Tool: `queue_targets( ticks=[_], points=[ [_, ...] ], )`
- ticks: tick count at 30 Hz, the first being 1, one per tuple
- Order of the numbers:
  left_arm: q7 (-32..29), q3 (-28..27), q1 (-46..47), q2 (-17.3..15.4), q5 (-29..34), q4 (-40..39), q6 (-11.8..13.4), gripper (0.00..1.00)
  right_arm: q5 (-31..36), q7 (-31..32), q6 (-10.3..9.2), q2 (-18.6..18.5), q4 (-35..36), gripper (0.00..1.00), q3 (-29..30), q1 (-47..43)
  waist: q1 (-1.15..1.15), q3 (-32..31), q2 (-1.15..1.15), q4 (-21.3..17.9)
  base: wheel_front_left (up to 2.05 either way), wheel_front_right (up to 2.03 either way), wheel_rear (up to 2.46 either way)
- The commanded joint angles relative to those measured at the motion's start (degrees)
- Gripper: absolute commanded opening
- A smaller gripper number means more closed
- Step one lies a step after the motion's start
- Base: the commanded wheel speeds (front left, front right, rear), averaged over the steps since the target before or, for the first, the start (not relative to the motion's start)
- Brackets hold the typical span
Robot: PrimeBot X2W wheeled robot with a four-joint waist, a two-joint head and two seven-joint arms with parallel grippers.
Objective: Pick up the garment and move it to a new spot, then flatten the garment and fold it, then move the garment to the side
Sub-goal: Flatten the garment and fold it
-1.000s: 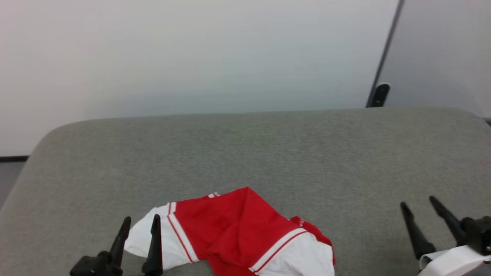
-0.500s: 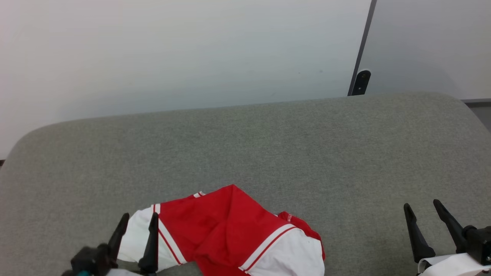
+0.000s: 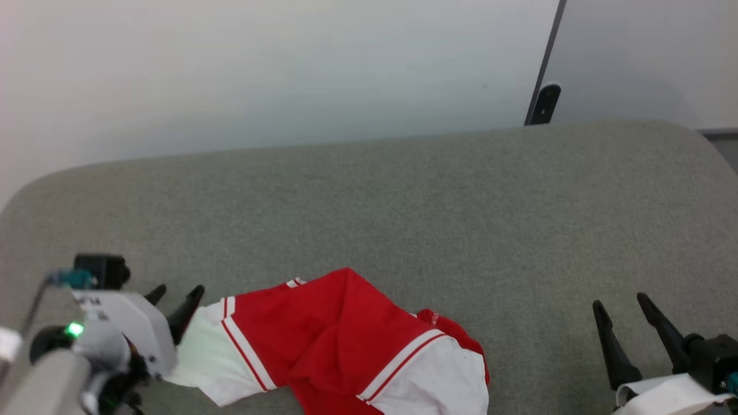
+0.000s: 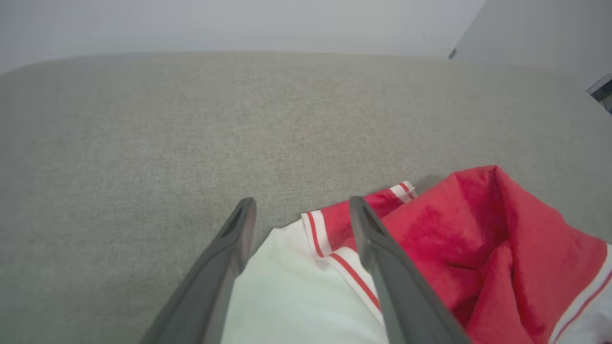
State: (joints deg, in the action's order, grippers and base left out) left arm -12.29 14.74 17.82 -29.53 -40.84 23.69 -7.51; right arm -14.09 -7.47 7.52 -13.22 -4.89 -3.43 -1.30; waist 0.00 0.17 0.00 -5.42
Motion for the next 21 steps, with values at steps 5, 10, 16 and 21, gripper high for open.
queue_targets(
  ticks=[5,10,16,21],
  points=[
    [-16.8,1.6,7.8,-3.4,-8.0,7.2,0.0,1.0,-0.3,0.3,-0.06,0.4,1.7,1.0,-0.3,1.9,0.0,4.3,0.0,-2.0,0.0,0.0,0.0],
    [-26.1,2.4,11.7,-3.0,-10.6,12.7,2.2,1.0,-0.3,0.3,-0.06,0.5,2.2,1.0,-0.5,2.6,0.0,6.2,0.0,-2.6,0.0,0.0,0.0],
    [-32.5,4.0,13.4,-2.0,-10.9,15.4,4.5,1.0,0.1,0.0,-0.06,0.5,2.7,1.0,-0.1,2.8,0.0,6.9,0.0,-2.6,0.0,0.0,0.0],
    [-34.4,5.3,13.6,-1.2,-10.9,16.6,4.8,1.0,0.5,-0.3,-0.06,0.7,2.9,1.0,0.1,2.5,0.0,7.0,0.0,-2.4,0.0,0.0,0.0]
  ],
)
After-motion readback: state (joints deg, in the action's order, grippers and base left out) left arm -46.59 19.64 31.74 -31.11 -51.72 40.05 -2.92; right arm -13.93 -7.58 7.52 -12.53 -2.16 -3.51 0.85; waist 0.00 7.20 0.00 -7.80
